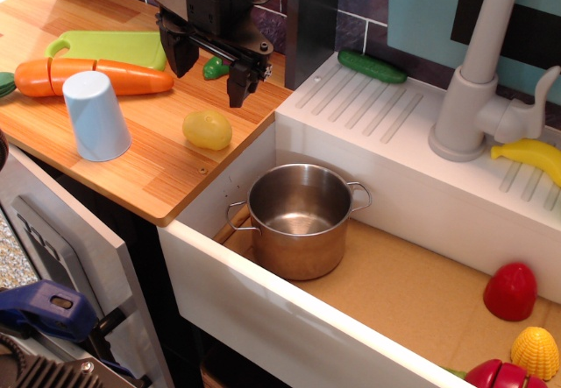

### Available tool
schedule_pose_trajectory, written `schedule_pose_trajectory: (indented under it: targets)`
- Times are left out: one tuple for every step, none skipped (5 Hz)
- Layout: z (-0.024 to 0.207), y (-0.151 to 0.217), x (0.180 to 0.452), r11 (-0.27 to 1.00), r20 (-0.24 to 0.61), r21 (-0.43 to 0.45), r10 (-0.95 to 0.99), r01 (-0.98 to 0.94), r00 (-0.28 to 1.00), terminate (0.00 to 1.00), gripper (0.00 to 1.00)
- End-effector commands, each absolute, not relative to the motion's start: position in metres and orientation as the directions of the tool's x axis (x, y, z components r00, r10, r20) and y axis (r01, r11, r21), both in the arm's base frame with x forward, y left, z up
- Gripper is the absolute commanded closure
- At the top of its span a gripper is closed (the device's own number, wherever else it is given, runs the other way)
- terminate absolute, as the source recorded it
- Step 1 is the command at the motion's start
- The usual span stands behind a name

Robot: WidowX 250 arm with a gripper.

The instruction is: Put potato in pot or pan

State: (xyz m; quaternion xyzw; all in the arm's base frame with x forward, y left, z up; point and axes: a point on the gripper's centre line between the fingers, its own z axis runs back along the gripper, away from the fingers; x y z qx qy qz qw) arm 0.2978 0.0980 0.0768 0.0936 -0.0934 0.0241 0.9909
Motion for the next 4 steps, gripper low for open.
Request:
schedule_pose_trajectory:
  targets:
    - [0.077, 0.098, 0.298, 0.981, 0.190, 0.181, 0.030, -0.065, 0.981, 0.00, 0.00]
    - [0.067, 0.103, 0.297, 0.983, 0.201, 0.169, 0.033, -0.068, 0.979, 0.00, 0.00]
    - [0.057, 0.107, 0.296, 0.985, 0.203, 0.155, 0.042, -0.075, 0.978, 0.00, 0.00]
    - [0.047, 0.112, 0.296, 0.987, 0.206, 0.141, 0.043, -0.073, 0.978, 0.00, 0.00]
